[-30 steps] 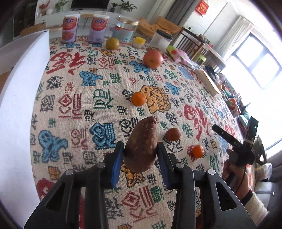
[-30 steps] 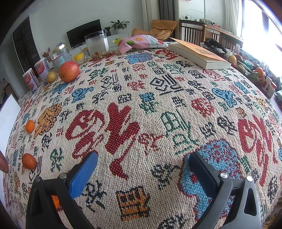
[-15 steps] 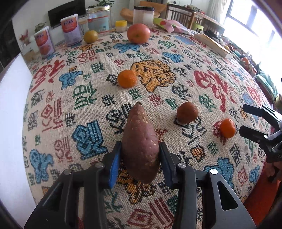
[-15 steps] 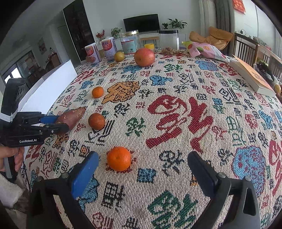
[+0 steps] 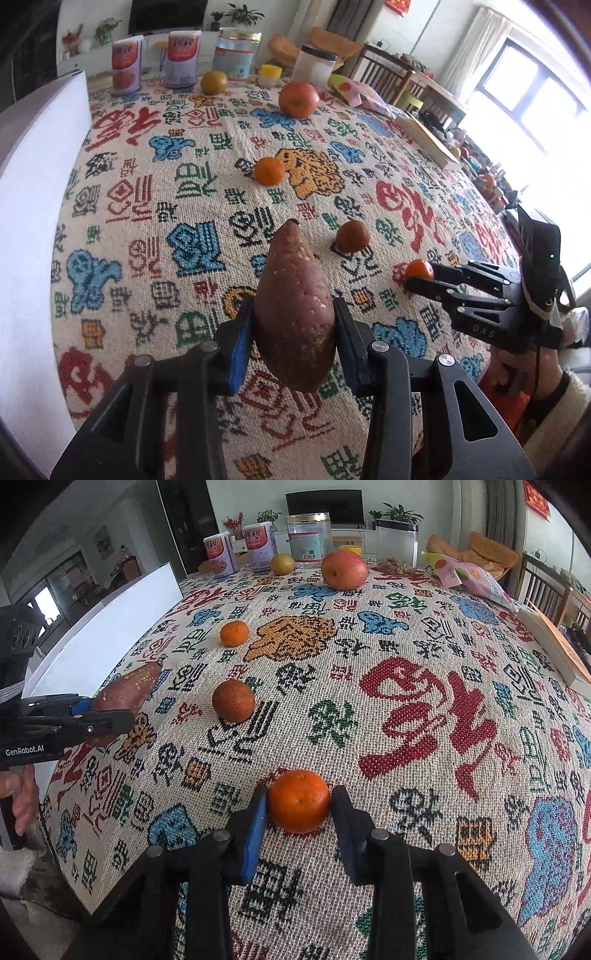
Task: Organize fruits
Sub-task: 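Lift the sweet potato with the left tool while the right tool grasps a tangerine, then carry the sweet potato and tangerine into the white box and open both tools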
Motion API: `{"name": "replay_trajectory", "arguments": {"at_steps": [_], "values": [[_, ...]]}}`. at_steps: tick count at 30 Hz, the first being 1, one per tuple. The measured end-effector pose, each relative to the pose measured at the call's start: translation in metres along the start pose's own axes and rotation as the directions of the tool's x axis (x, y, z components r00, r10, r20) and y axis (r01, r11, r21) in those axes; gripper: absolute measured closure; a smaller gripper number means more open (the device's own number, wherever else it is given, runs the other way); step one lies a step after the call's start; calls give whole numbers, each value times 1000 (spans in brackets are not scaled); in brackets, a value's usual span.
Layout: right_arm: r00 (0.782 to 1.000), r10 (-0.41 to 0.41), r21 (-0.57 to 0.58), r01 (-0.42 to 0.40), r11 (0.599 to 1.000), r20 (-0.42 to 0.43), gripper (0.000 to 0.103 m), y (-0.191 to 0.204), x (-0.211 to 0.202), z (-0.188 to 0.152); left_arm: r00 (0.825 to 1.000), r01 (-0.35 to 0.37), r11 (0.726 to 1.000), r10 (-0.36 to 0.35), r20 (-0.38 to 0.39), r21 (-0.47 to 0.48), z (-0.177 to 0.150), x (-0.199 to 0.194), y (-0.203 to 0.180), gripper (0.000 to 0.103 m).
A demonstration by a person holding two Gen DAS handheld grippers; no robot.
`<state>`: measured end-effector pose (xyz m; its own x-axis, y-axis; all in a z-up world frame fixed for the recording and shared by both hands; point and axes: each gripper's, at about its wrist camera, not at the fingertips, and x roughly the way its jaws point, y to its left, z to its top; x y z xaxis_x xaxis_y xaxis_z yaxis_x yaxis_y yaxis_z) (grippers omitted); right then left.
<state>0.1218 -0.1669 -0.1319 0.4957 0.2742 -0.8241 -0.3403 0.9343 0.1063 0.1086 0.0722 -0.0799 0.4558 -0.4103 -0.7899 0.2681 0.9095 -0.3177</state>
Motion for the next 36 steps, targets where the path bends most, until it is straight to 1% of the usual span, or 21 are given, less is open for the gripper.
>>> {"name": "replay_trajectory", "arguments": {"at_steps": [2, 5, 7, 9, 12, 13, 14, 16, 17, 18, 20, 24, 26, 27, 28, 29, 30, 31, 33, 34, 36], "values": [[1000, 23, 24, -23, 999, 12, 72, 3, -8, 2, 996, 85, 995, -84, 28, -50, -7, -35, 0, 62], [993, 98, 25, -100, 995, 64, 72, 24, -40, 17, 971, 224, 968, -213, 108, -109, -11, -101, 2, 62], [979, 172, -20, -171, 985, 108, 72, 53, -66, 36, 953, 275, 951, -250, 172, -142, -10, -145, 11, 62], [956, 266, -63, -259, 964, 127, 72, 87, -83, 58, 937, 307, 933, -262, 231, -190, -11, -182, 29, 62], [900, 421, -126, -408, 904, 111, 72, 150, -94, 87, 934, 289, 911, -202, 293, -293, -21, -220, 72, 61], [882, 461, -144, -446, 883, 95, 72, 170, -94, 95, 940, 257, 910, -158, 301, -325, -26, -226, 88, 61], [865, 496, -167, -479, 862, 79, 72, 193, -93, 100, 952, 198, 909, -90, 292, -366, -32, -228, 105, 61], [840, 541, -204, -524, 827, 35, 72, 235, -86, 110, 968, 86, 890, 31, 248, -447, -43, -222, 139, 62], [839, 544, -227, -528, 818, 10, 72, 257, -80, 113, 972, 42, 874, 75, 221, -485, -48, -216, 156, 62], [846, 532, -261, -517, 815, -12, 72, 278, -73, 116, 976, 10, 854, 105, 191, -520, -52, -208, 171, 62], [863, 502, -319, -492, 810, -58, 72, 313, -58, 119, 981, -27, 825, 131, 145, -564, -60, -194, 193, 62], [880, 455, -367, -473, 801, -140, 71, 356, -26, 119, 976, -130, 803, 206, 66, -582, -66, -176, 213, 61], [888, 430, -376, -459, 805, -164, 70, 371, -14, 119, 972, -151, 792, 228, 58, -592, -68, -175, 221, 61], [891, 421, -377, -454, 807, -171, 66, 375, -9, 120, 969, -158, 785, 241, 61, -599, -69, -178, 224, 59], [895, 412, -377, -445, 813, -167, 60, 377, -5, 121, 966, -163, 780, 252, 65, -604, -68, -180, 227, 55], [902, 403, -371, -431, 823, -153, 54, 377, -4, 123, 962, -174, 777, 266, 65, -605, -66, -182, 228, 40], [905, 403, -358, -423, 832, -134, 39, 374, -4, 126, 956, -185, 775, 285, 73, -604, -63, -184, 227, 28], [905, 411, -344, -423, 838, -111, 25, 368, -8, 127, 947, -199, 777, 310, 89, -598, -61, -188, 225, 23], [904, 427, -332, -414, 847, -38, 15, 351, -23, 129, 933, -212, 789, 339, 119, -577, -53, -192, 212, 19], [909, 417, -336, -392, 857, 2, 11, 340, -31, 128, 934, -202, 803, 330, 138, -561, -48, -191, 203, 19], [926, 367, -346, -316, 883, 91, 6, 311, -46, 120, 942, -157, 851, 281, 183, -501, -37, -188, 176, 17]]}}
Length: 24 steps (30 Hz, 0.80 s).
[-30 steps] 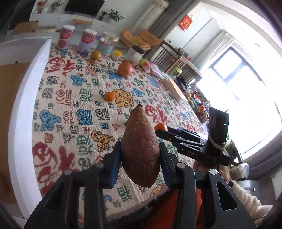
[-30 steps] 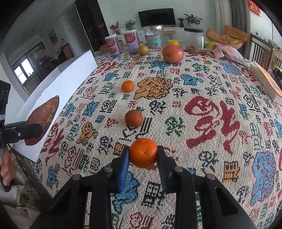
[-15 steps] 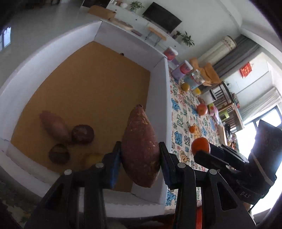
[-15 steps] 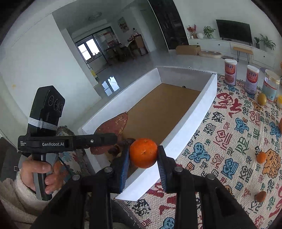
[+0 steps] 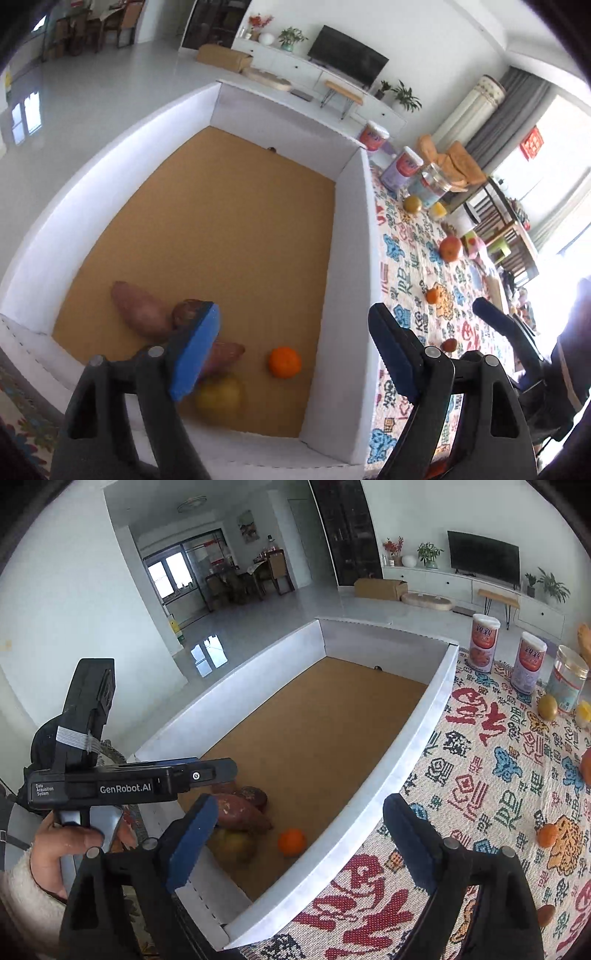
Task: Organize fruits
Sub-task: 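Withdraw both open tools from the box back over the tablecloth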
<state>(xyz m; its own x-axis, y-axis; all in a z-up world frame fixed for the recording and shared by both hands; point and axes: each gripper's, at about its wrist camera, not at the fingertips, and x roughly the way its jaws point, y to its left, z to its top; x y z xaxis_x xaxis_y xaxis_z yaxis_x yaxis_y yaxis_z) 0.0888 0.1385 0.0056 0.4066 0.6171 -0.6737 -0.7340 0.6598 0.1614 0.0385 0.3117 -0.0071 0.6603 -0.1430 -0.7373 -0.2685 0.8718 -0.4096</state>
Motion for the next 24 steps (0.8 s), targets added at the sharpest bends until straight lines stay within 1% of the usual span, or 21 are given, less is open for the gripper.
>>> {"name": "replay_trajectory", "arguments": {"at_steps": [2, 3, 5, 7, 8, 9, 10, 11, 12, 13, 14, 15, 16, 18, 20, 21, 23, 24], "values": [[993, -103, 4, 103, 995, 48, 2, -26, -24, -21, 998, 70, 993, -70, -1, 93, -8, 2, -40, 14], [986, -155, 19, 154, 988, 62, 2, -42, -34, -32, 995, 103, 984, -103, -8, 144, -14, 4, -61, 13], [964, -255, 87, 249, 965, 70, 2, -83, -51, -58, 985, 173, 958, -167, -46, 229, -28, 17, -102, 10], [935, -350, 180, 335, 925, 54, 1, -128, -67, -86, 969, 246, 929, -225, -106, 277, -44, 40, -136, 8], [915, -402, 224, 385, 895, 35, 1, -152, -73, -101, 961, 269, 920, -237, -142, 284, -51, 55, -151, 8], [889, -458, 262, 439, 860, 15, 1, -174, -79, -118, 954, 287, 914, -247, -168, 287, -59, 70, -163, 8], [861, -508, 298, 487, 821, -8, 1, -195, -84, -134, 955, 284, 913, -243, -171, 291, -64, 84, -173, 8], [835, -549, 339, 527, 779, -38, 1, -216, -89, -150, 962, 260, 917, -220, -162, 301, -68, 98, -181, 8], [815, -575, 386, 556, 736, -76, 1, -238, -95, -165, 971, 229, 920, -192, -143, 318, -70, 110, -188, 8], [799, -590, 436, 573, 694, -112, 1, -256, -101, -179, 979, 196, 921, -165, -119, 338, -72, 120, -193, 8], [789, -599, 482, 582, 655, -138, 1, -273, -107, -191, 987, 157, 921, -130, -98, 356, -72, 131, -196, 8], [778, -610, 523, 586, 619, -150, 1, -289, -114, -200, 992, 119, 923, -96, -80, 366, -71, 142, -198, 8], [765, -624, 550, 593, 587, -158, 1, -301, -119, -207, 995, 95, 923, -76, -66, 372, -69, 153, -198, 8], [723, -670, 570, 626, 532, -169, 1, -319, -131, -219, 998, 51, 933, -33, -55, 356, -64, 172, -193, 8], [678, -715, 557, 665, 497, -172, 1, -327, -138, -227, 999, 23, 942, -8, -47, 335, -59, 191, -185, 8], [663, -724, 559, 679, 476, -191, 1, -331, -139, -232, 999, 2, 943, 9, -33, 333, -58, 199, -181, 8], [677, -708, 604, 655, 454, -201, 1, -340, -145, -239, 998, -54, 937, 63, -14, 346, -56, 216, -176, 8], [677, -706, 619, 650, 441, -207, 1, -343, -146, -242, 996, -74, 935, 87, -22, 347, -56, 224, -173, 8]]}}
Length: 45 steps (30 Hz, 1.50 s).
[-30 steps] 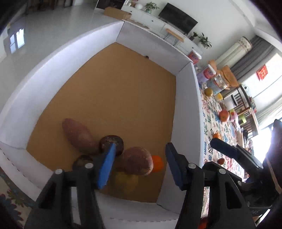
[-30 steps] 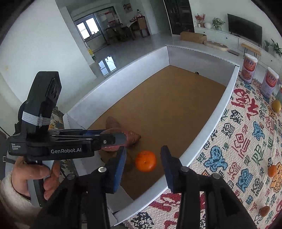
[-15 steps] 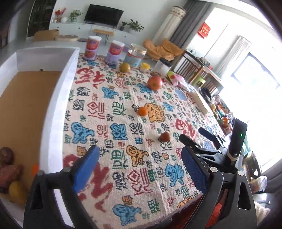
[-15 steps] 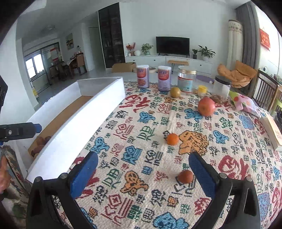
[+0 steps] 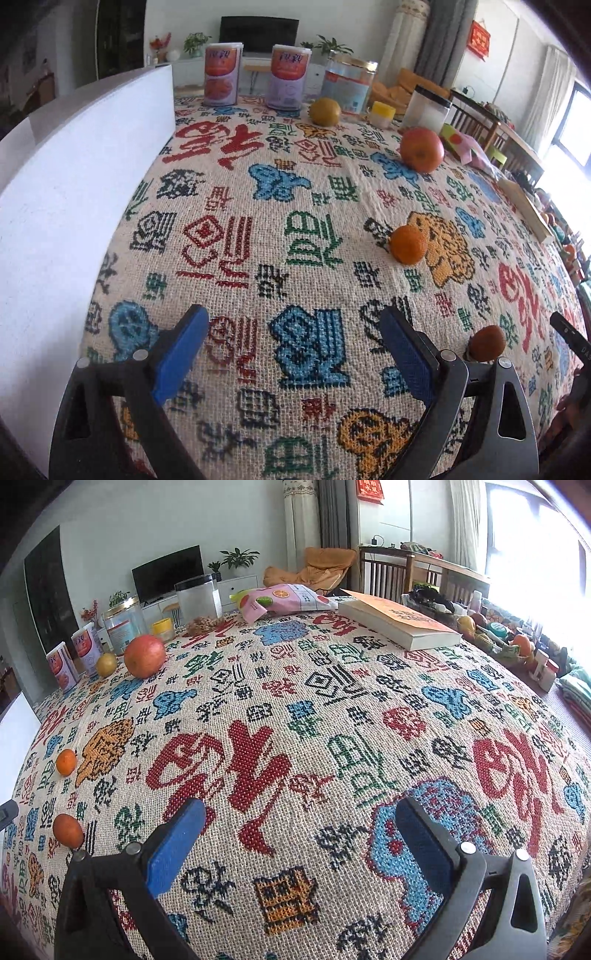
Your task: Organize fruits
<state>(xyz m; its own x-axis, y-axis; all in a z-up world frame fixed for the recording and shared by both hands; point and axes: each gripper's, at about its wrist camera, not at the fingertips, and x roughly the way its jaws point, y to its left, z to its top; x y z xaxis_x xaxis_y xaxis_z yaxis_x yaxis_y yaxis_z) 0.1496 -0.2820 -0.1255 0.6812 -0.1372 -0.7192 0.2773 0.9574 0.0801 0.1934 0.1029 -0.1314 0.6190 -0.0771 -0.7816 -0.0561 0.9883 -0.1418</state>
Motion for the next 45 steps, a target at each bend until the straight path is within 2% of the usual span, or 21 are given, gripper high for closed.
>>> {"name": "replay_trajectory", "arguments": {"at_steps": [3, 8, 10, 12, 14, 18, 20, 23, 45], "values": [[1000, -15, 30, 15, 999, -6, 1, -6, 0, -1, 999, -31, 1000, 31, 25, 5, 1, 2, 2, 8], [999, -42, 7, 42, 999, -21, 1, 0, 3, -2, 997, -70, 996, 71, -16, 55, 9, 16, -3, 2], [996, -84, -27, 84, 996, -16, 1, 7, 2, -2, 993, -114, 988, 117, -23, 107, 10, 23, -10, 0], [987, -161, -97, 163, 982, 29, 1, 20, -3, -4, 993, -111, 988, 114, -25, 104, 10, 23, -10, 0], [980, -190, -163, 197, 967, 55, 1, 33, -5, -6, 993, -108, 989, 111, -25, 101, 10, 23, -9, 0], [981, -194, -232, 191, 954, 11, 0, 44, 6, -7, 993, -109, 989, 112, -25, 101, 9, 23, -9, 0], [981, -190, -235, 177, 956, -36, 0, 43, 15, -7, 993, -109, 989, 112, -25, 101, 10, 23, -9, 0], [985, -165, -215, 150, 965, -53, 0, 38, 16, -7, 993, -109, 989, 112, -25, 101, 10, 23, -10, 0], [987, -147, -198, 131, 971, -69, 0, 35, 17, -6, 993, -109, 989, 112, -25, 101, 9, 23, -9, 0]]}}
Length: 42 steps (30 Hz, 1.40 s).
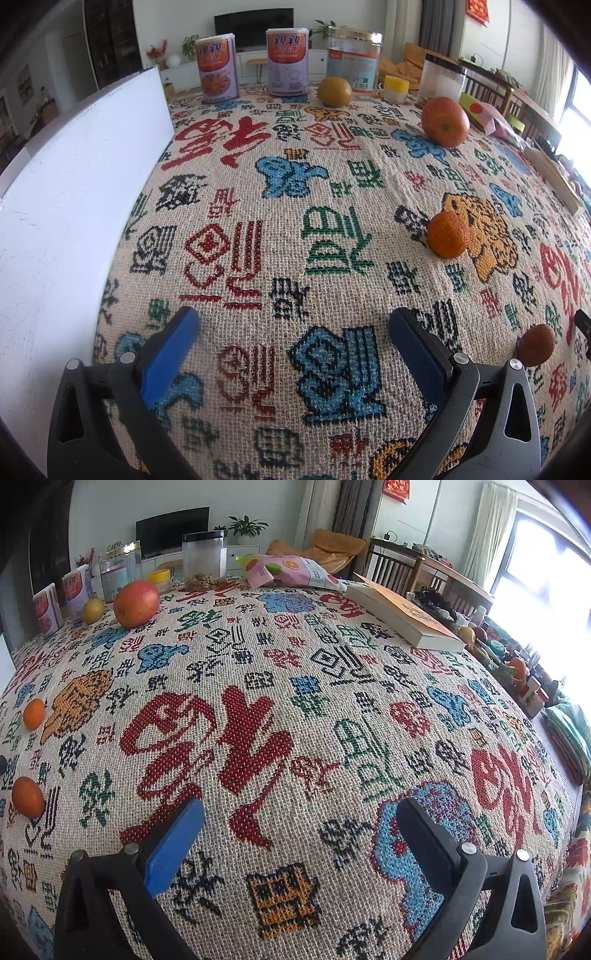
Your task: Organize fruits
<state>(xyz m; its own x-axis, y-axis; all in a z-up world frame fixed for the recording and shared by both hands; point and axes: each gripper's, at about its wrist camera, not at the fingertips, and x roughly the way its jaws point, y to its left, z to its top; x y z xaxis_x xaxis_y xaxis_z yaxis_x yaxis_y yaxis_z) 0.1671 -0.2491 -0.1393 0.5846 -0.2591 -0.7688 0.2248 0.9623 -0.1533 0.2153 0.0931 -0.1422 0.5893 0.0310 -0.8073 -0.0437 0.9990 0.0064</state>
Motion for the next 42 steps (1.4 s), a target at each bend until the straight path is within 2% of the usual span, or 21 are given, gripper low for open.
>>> {"name": "replay_trajectory", "arguments": {"at_steps": [42], "values": [[995, 97, 97, -93, 991, -35, 0, -15, 7, -2, 1000, 0, 1000, 0, 0, 0, 0, 0, 0, 0]]}}
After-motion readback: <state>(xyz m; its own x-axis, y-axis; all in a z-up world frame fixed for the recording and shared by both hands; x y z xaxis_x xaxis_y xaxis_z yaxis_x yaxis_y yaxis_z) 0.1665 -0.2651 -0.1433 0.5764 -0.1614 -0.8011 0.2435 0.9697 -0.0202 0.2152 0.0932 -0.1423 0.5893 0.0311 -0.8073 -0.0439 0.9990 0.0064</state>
